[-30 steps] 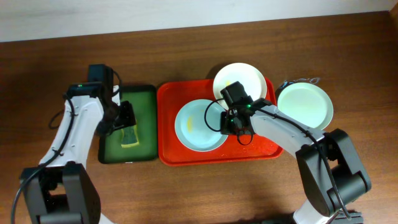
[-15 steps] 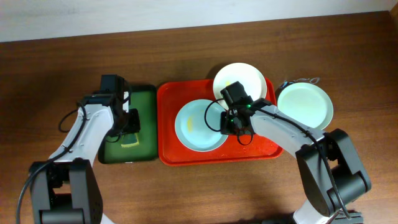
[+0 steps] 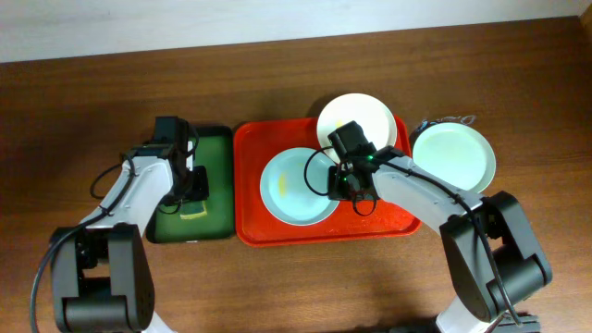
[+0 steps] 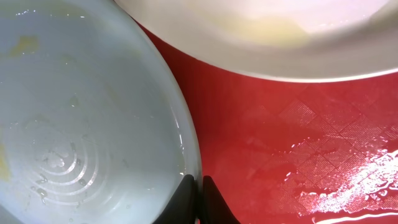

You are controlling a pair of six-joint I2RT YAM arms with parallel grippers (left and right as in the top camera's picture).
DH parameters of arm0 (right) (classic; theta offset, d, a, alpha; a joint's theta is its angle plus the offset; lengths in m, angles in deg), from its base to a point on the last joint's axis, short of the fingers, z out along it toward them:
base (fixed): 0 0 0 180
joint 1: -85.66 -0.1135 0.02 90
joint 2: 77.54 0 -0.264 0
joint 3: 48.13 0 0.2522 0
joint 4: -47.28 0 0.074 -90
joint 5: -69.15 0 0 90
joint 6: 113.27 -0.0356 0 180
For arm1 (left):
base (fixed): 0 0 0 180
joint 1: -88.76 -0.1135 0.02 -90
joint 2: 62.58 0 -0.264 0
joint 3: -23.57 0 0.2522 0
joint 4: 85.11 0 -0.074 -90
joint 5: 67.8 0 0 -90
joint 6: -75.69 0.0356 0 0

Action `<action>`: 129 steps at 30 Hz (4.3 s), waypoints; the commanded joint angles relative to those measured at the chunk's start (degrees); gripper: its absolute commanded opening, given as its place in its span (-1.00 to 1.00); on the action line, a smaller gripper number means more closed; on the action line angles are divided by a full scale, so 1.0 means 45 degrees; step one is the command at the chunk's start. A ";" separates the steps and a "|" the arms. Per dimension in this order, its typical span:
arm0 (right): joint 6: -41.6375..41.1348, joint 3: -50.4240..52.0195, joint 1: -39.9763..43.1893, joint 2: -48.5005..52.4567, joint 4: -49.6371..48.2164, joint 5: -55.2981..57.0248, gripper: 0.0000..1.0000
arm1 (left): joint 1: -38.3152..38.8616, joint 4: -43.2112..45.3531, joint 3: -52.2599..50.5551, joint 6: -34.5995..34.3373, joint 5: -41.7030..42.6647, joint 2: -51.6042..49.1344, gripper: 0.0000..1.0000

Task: Clean dirty plates on tray and stack at the side
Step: 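Move the left gripper to the green-yellow sponge and grasp it, then lift the sponge with the left gripper onto the held plate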

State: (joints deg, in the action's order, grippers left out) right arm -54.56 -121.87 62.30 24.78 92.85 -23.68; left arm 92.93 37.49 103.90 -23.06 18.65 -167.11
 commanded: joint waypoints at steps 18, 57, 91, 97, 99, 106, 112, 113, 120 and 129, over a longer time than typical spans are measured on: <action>-0.0005 0.0092 -0.0068 0.0092 0.0112 -0.0374 -0.38 | -0.0019 -0.0850 0.1554 0.0272 -0.0180 0.0408 -1.00; -0.0797 0.0107 0.0107 0.0092 -0.0840 -0.2341 -0.92 | 0.1268 -0.2472 0.3682 0.1112 -0.0068 0.0670 -1.00; -0.2297 0.0121 -0.0393 0.0656 -0.1268 -0.1710 -0.92 | 0.3716 -0.1710 0.3682 0.0432 0.2414 -0.0724 -1.00; -0.2297 0.0121 -0.0393 0.0656 -0.1268 -0.1705 -0.92 | 0.4318 -0.1064 0.3682 0.0432 0.2409 -0.2132 -1.00; -0.2297 0.0126 -0.0393 0.0656 -0.1268 -0.1705 -0.92 | 0.4318 -0.0903 0.3682 0.0432 0.2409 -0.2433 -1.00; -0.2297 0.0126 -0.0393 0.0656 -0.1268 -0.1705 -0.92 | 0.4619 -0.0690 0.3667 0.0432 0.2511 -0.3633 -1.00; -0.2297 0.0126 -0.0393 0.0656 -0.1268 -0.1705 -0.92 | 0.4813 -0.0884 0.3842 0.0442 0.4809 -0.3779 -1.00; -0.2297 0.0126 -0.0393 0.0656 -0.1268 -0.1705 -0.92 | 0.4755 -0.0928 0.3988 0.0442 0.5212 -0.3672 -1.00; -0.2293 0.0126 -0.0389 0.0656 -0.1268 -0.1705 -0.92 | 0.3696 -0.1311 0.5071 0.0437 0.4512 -0.1807 -1.00; -0.2288 0.0126 -0.0393 0.0656 -0.1268 -0.1661 -0.92 | 0.4420 0.0529 0.2837 0.0379 0.2482 -0.1841 -1.00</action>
State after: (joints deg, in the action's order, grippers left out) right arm -64.05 -121.55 60.90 27.06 87.30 -31.31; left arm 111.14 36.64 120.69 -20.96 30.89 -176.57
